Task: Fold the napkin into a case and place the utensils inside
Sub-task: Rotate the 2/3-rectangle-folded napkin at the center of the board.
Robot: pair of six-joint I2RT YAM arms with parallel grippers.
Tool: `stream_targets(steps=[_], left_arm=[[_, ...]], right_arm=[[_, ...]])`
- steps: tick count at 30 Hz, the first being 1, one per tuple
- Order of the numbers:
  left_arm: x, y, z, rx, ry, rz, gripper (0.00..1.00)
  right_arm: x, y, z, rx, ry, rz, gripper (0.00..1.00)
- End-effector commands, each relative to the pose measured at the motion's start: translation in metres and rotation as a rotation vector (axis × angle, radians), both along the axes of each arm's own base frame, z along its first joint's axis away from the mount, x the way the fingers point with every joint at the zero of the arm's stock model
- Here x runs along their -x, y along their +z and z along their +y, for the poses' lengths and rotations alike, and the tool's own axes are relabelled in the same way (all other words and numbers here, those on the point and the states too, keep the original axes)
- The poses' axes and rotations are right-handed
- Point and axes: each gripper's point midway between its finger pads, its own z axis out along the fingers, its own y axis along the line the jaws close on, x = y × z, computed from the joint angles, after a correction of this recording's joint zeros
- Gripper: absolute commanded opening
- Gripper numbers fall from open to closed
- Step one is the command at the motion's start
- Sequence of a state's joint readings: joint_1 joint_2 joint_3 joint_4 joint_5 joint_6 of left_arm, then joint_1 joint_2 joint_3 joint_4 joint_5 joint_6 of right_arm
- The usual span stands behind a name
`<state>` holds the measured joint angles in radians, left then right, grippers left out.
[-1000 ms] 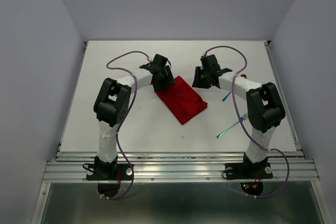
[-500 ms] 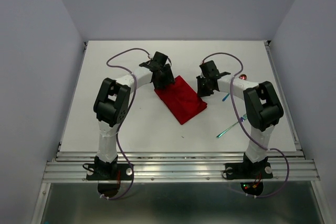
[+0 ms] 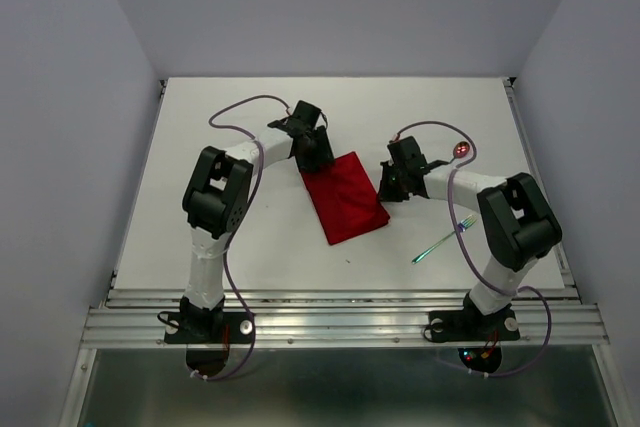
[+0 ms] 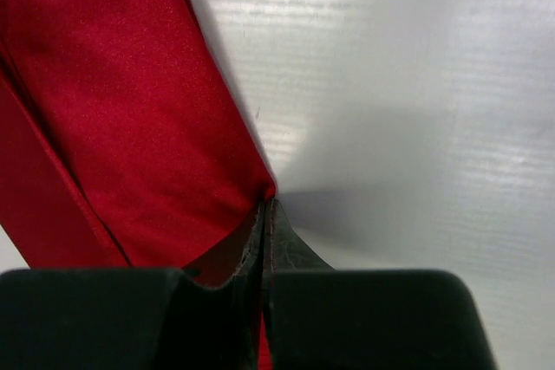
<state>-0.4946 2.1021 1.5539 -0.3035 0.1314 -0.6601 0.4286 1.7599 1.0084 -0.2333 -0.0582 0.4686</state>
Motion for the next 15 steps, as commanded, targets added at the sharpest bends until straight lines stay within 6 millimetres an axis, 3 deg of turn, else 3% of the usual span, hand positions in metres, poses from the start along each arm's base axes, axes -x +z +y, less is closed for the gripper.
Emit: stream_targets(steps=[1, 6, 10, 11, 12, 15], left_arm=[[-0.008, 0.013, -0.009, 0.038, -0.035, -0.029, 0.63], [-0.001, 0.007, -0.012, 0.049, -0.045, -0.014, 0.63], [0.003, 0.005, -0.015, 0.060, -0.058, -0.007, 0.63], [0.004, 0.005, -0.016, 0.065, -0.062, -0.006, 0.63], [0.004, 0.005, -0.017, 0.066, -0.067, -0.005, 0.63], [0.005, 0.006, -0.018, 0.071, -0.074, -0.006, 0.62]], right_arm=[[0.027, 0.002, 0.019, -0.080, -0.022, 0.045, 0.01], [0.040, 0.005, 0.024, -0.116, -0.061, 0.052, 0.02], [0.038, 0.013, 0.016, -0.076, -0.085, 0.011, 0.12], [0.038, 0.019, 0.013, -0.058, -0.086, 0.001, 0.16], [0.024, 0.032, 0.008, -0.024, -0.098, -0.054, 0.30], [0.012, 0.059, 0.008, -0.009, -0.084, -0.116, 0.39]])
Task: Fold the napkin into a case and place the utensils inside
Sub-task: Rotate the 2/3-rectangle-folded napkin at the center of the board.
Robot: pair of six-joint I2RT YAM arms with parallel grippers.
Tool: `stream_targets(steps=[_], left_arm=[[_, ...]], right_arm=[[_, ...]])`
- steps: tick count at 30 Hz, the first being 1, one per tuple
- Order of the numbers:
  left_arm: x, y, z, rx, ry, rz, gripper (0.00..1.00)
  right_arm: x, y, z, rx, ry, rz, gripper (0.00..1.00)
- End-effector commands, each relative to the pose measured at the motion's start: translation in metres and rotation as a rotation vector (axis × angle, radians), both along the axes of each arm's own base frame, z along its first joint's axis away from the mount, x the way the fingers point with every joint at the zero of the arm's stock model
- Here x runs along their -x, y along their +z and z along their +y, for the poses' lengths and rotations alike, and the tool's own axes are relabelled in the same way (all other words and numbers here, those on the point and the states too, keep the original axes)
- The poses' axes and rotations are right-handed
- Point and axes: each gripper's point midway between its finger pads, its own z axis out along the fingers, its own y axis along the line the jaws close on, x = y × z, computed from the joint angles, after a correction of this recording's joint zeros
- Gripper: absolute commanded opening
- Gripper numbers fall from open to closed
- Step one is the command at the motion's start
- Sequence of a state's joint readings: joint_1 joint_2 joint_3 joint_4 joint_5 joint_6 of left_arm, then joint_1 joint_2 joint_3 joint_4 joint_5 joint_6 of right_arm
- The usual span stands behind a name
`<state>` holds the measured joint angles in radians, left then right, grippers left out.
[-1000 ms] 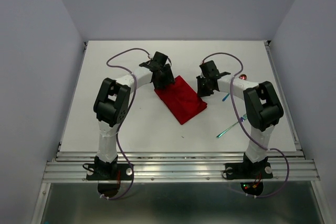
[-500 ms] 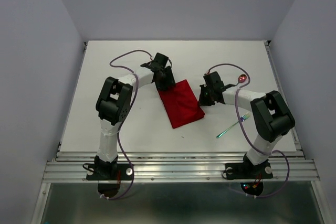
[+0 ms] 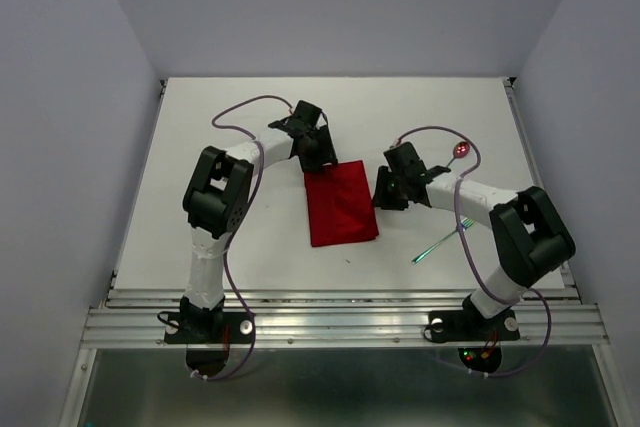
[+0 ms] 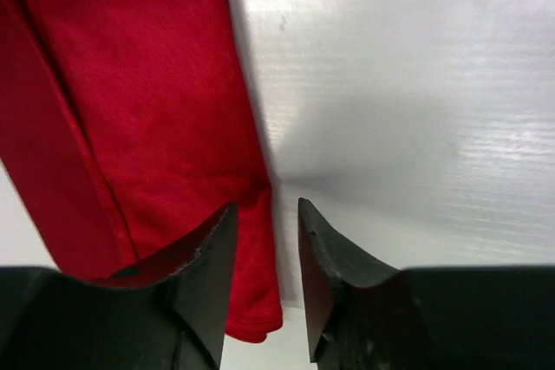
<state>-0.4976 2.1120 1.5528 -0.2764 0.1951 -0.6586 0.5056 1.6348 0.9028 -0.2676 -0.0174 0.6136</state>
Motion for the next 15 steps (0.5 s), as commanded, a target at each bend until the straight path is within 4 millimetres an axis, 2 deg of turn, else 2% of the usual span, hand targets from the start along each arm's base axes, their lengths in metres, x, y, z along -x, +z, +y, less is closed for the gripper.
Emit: stream_targets(steps=[1, 3, 5, 6, 8, 9, 10, 11, 15], left_arm=[[0.002, 0.006, -0.006, 0.019, -0.036, -0.018, 0.62], [0.003, 0.007, -0.007, 0.021, -0.039, -0.016, 0.62], [0.004, 0.006, -0.008, 0.027, -0.039, -0.012, 0.62], [0.004, 0.004, -0.008, 0.028, -0.041, -0.008, 0.62], [0.006, 0.002, -0.009, 0.035, -0.042, 0.001, 0.62], [0.006, 0.002, -0.010, 0.036, -0.042, 0.003, 0.62], [0.007, 0.001, -0.010, 0.037, -0.044, 0.007, 0.62], [0.007, 0.001, -0.010, 0.040, -0.046, 0.008, 0.62], [0.010, 0.001, -0.011, 0.046, -0.057, 0.014, 0.62]], right_arm=[[-0.039, 0.067, 0.004, 0.008, -0.015, -0.185, 0.40], [-0.045, 0.080, 0.015, -0.021, 0.005, -0.212, 0.40], [-0.050, 0.090, 0.039, -0.082, 0.052, -0.236, 0.36], [-0.043, 0.087, 0.059, -0.120, 0.111, -0.215, 0.30], [-0.050, 0.098, 0.084, -0.186, 0.155, -0.253, 0.24], [-0.046, 0.099, 0.098, -0.227, 0.193, -0.244, 0.17], [-0.049, 0.090, 0.105, -0.241, 0.205, -0.228, 0.15], [-0.057, 0.098, 0.115, -0.284, 0.204, -0.252, 0.14], [-0.070, 0.089, 0.136, -0.347, 0.227, -0.246, 0.12]])
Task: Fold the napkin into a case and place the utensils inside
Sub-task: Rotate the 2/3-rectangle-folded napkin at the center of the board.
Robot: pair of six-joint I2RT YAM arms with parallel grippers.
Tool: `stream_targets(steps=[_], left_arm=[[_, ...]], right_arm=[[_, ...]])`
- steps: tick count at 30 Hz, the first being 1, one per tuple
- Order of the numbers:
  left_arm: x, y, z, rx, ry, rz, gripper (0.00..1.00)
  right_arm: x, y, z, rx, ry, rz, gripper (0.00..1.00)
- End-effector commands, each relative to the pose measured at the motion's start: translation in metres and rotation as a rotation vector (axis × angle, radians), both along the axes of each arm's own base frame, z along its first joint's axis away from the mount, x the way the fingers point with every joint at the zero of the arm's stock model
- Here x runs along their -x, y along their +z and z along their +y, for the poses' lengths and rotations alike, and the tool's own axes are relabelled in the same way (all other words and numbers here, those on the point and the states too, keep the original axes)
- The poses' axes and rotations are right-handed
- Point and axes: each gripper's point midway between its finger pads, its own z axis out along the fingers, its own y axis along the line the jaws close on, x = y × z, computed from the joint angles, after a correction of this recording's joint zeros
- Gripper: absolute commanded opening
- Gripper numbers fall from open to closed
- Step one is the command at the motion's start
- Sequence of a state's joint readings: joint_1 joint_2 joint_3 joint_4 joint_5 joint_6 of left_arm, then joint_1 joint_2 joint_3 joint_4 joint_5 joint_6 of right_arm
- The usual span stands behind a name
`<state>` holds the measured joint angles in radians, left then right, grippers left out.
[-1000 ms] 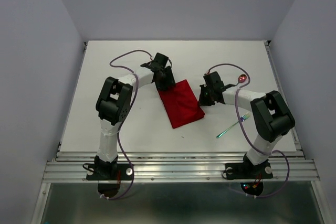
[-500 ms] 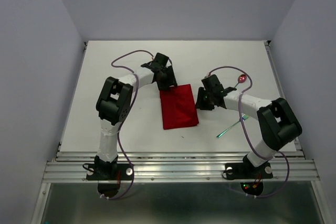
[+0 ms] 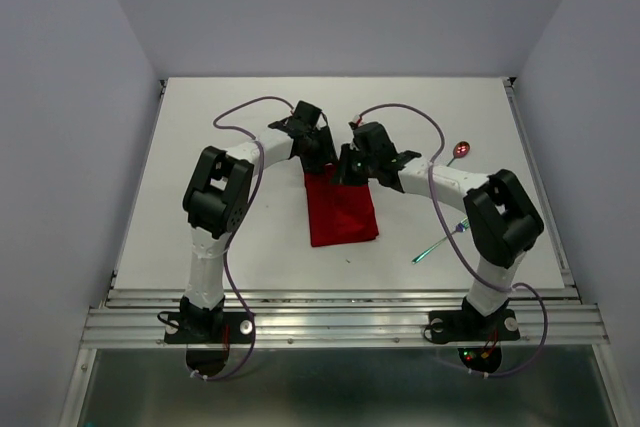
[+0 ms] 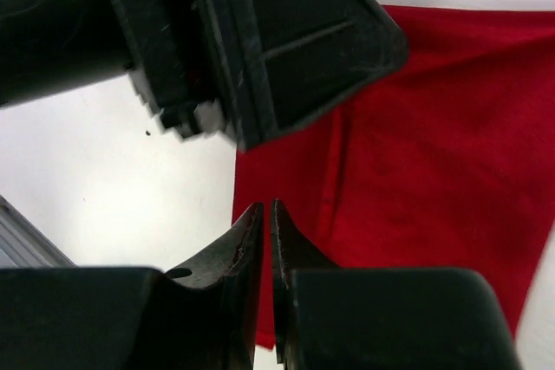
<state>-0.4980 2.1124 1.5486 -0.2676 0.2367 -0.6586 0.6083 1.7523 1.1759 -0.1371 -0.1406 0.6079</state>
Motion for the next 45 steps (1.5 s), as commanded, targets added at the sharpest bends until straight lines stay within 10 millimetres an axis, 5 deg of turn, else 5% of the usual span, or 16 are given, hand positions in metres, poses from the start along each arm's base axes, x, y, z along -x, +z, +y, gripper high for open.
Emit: stream_targets(steps=[1, 6, 17, 26, 36, 41, 42, 44, 45], left_arm=[[0.006, 0.000, -0.005, 0.013, -0.035, 0.004, 0.62], [0.008, -0.001, -0.006, 0.017, -0.050, 0.010, 0.62], [0.010, 0.010, -0.010, 0.030, -0.084, 0.007, 0.62], [0.022, 0.043, -0.007, 0.055, -0.139, -0.031, 0.63], [0.011, 0.089, 0.008, 0.115, -0.121, -0.117, 0.61], [0.000, 0.091, 0.031, 0.112, -0.069, -0.145, 0.44], [0.000, 0.087, 0.036, 0.103, -0.059, -0.142, 0.37], [-0.001, 0.071, 0.046, 0.045, -0.035, -0.115, 0.02], [-0.002, 0.066, 0.048, 0.028, -0.031, -0.107, 0.00]], right_arm=[[-0.020, 0.010, 0.032, -0.121, 0.053, -0.031, 0.11], [-0.032, -0.016, 0.041, -0.116, 0.045, -0.005, 0.08], [-0.039, -0.089, 0.007, 0.028, -0.190, 0.100, 0.04], [-0.026, -0.104, -0.002, 0.045, -0.214, 0.149, 0.03], [-0.014, -0.095, 0.002, 0.028, -0.121, 0.134, 0.03], [-0.007, -0.089, 0.000, 0.037, -0.075, 0.118, 0.03], [-0.006, -0.089, -0.001, 0.044, -0.066, 0.113, 0.02], [-0.005, -0.087, -0.002, 0.051, -0.058, 0.107, 0.02], [-0.005, -0.085, -0.002, 0.050, -0.055, 0.101, 0.03]])
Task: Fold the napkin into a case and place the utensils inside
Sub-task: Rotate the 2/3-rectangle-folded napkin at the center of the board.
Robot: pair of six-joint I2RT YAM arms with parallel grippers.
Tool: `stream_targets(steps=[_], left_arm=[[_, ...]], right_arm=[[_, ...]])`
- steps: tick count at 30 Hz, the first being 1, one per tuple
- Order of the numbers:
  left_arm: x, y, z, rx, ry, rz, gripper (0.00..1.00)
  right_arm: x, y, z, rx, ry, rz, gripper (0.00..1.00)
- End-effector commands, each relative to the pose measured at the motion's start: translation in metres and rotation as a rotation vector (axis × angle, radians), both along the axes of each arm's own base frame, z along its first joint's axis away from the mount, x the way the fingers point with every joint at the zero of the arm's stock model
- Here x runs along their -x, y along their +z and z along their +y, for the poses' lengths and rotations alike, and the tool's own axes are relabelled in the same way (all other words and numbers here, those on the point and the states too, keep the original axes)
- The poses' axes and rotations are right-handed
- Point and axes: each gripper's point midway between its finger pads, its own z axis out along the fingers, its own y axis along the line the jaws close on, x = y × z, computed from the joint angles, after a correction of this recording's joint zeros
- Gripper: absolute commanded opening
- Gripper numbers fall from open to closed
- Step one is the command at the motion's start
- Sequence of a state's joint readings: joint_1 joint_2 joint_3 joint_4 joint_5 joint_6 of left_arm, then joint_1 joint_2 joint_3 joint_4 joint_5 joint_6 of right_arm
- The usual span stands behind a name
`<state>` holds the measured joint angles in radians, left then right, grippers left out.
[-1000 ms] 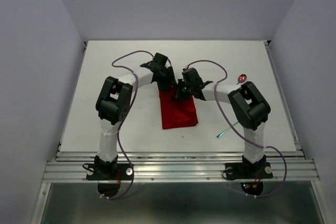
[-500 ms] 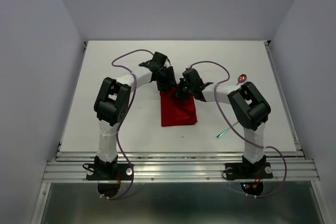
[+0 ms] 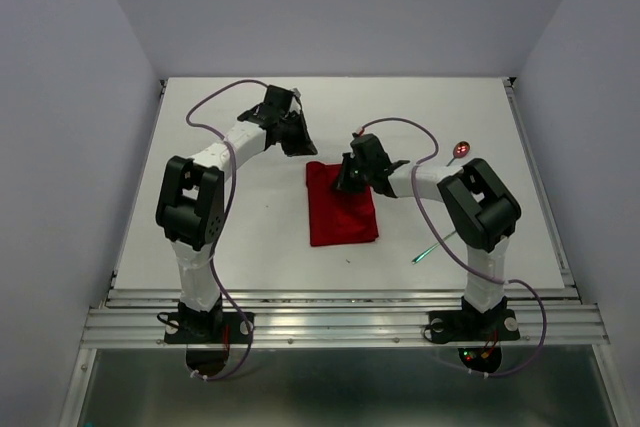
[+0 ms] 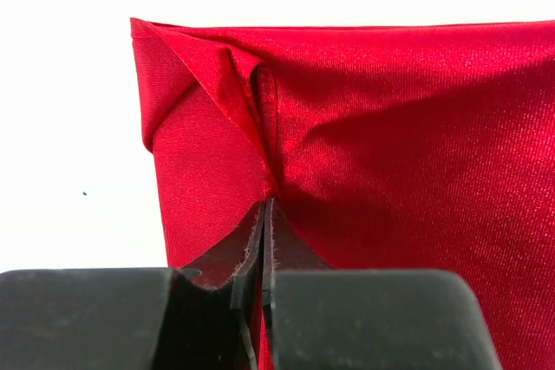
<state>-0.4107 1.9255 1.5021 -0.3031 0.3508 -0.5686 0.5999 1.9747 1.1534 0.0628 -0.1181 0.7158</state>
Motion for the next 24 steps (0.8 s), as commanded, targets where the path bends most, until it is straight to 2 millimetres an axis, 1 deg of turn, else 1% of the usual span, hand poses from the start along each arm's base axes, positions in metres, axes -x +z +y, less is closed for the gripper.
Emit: stream_targets(steps=[1, 4, 8, 9, 11, 12, 19, 24], left_arm=[[0.000, -0.013, 0.020, -0.081, 0.026, 0.008, 0.00], [0.002, -0.025, 0.022, -0.099, 0.028, 0.029, 0.00], [0.000, -0.032, 0.024, -0.116, 0.040, 0.034, 0.00], [0.000, -0.038, 0.024, -0.121, 0.037, 0.044, 0.00], [-0.001, -0.040, 0.020, -0.122, 0.022, 0.051, 0.00], [-0.001, -0.046, 0.019, -0.129, 0.016, 0.064, 0.00], [-0.004, -0.052, -0.002, -0.108, -0.018, 0.069, 0.00], [-0.006, -0.053, -0.009, -0.092, -0.025, 0.068, 0.00]], right_arm=[[0.017, -0.008, -0.012, 0.069, 0.045, 0.017, 0.02], [0.022, -0.010, -0.017, 0.088, 0.047, 0.037, 0.02], [0.023, -0.011, -0.016, 0.086, 0.057, 0.044, 0.02], [0.024, -0.011, -0.015, 0.085, 0.060, 0.045, 0.03], [0.024, -0.011, -0.015, 0.086, 0.062, 0.046, 0.03], [0.025, -0.012, -0.016, 0.087, 0.062, 0.048, 0.02], [0.025, -0.011, -0.016, 0.089, 0.063, 0.046, 0.02], [0.026, -0.011, -0.017, 0.092, 0.066, 0.045, 0.02]])
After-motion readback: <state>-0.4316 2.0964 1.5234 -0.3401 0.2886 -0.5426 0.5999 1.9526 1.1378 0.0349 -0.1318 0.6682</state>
